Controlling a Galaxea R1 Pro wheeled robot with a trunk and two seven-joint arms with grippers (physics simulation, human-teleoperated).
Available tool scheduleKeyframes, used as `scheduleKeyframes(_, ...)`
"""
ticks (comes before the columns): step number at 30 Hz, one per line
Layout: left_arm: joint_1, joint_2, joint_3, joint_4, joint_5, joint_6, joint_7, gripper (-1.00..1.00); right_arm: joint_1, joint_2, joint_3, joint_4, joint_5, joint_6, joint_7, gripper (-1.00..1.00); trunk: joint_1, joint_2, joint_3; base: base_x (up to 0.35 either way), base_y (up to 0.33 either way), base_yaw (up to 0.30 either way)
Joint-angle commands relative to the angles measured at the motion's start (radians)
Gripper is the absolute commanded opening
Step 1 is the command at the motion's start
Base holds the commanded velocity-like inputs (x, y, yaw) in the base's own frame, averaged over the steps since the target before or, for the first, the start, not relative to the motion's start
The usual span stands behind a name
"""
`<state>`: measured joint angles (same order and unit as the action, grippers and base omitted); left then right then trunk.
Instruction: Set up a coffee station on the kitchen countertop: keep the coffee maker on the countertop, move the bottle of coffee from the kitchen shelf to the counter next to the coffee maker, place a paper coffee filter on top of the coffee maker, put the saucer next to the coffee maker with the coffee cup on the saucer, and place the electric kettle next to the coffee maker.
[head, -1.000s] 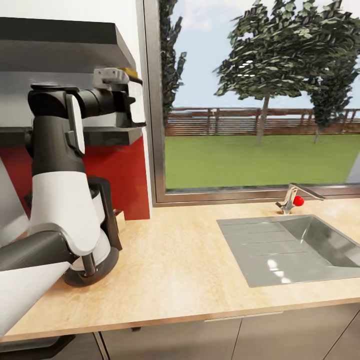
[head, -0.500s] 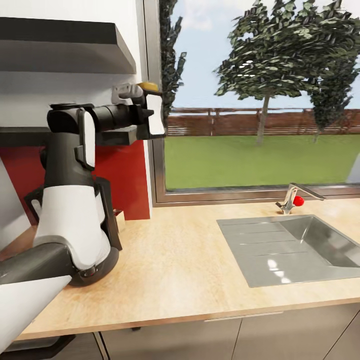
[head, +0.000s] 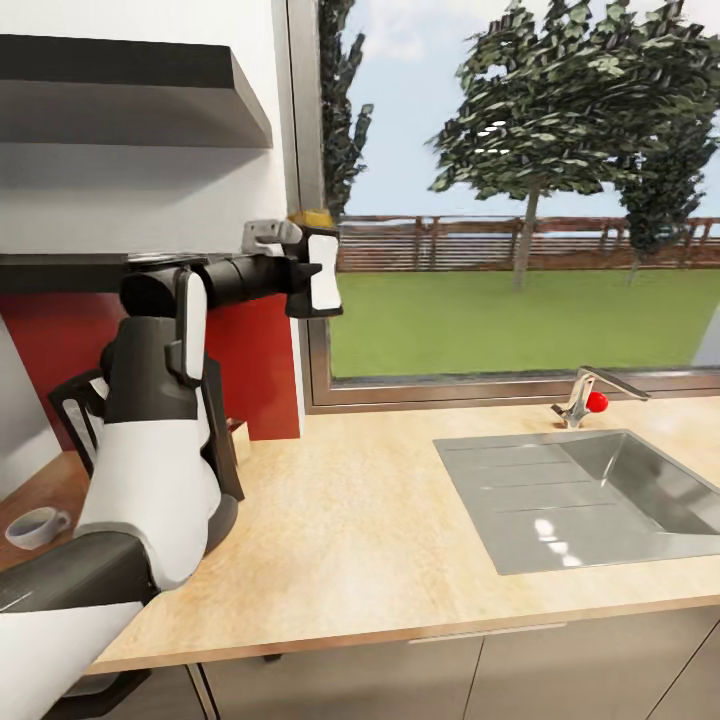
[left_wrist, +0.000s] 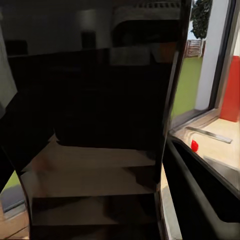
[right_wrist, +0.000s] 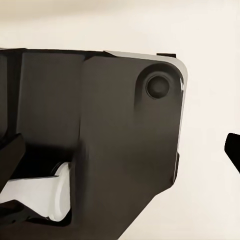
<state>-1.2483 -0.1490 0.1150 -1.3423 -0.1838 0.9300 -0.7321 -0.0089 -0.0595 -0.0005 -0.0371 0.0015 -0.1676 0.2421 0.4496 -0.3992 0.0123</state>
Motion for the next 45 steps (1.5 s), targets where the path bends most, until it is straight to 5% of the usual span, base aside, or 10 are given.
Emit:
scheduleKeyframes(1, 0.011, -0.001, 0.003, -0.004, -0.009, 0.002, -0.013, -1.0, 0.0, 0.0, 0.0, 0.001, 0.0, -0.003, 0.003, 1.0, 0.0, -0.001, 0.0, 0.0, 0.0, 0.0)
scheduleKeyframes(11, 0.129, 0.002, -0.078, -0.093, -0.014, -0.003, -0.011, -1.0, 0.0, 0.001, 0.0, -0.003, 0.0, -0.003, 0.003, 1.0, 0.0, -0.001, 0.0, -0.039, 0.0, 0.0)
scheduleKeyframes(25, 0.215, 0.005, -0.08, -0.101, -0.019, -0.016, 0.019, -1.0, 0.0, 0.001, 0.0, -0.003, 0.0, -0.003, 0.003, 1.0, 0.0, -0.001, 0.0, -0.164, 0.0, 0.0)
scheduleKeyframes(38, 0.488, 0.001, -0.085, -0.091, -0.009, -0.327, 0.2, -1.0, 0.0, -0.001, -0.002, -0.008, -0.001, -0.004, 0.003, 1.0, 0.0, -0.001, 0.0, -0.001, 0.0, 0.0)
scheduleKeyframes(45, 0.634, 0.002, -0.087, -0.089, -0.009, -0.47, 0.23, -1.0, 0.0, 0.0, -0.005, -0.03, -0.001, -0.006, 0.003, 1.0, 0.0, -0.001, 0.0, 0.0, 0.0, 0.0)
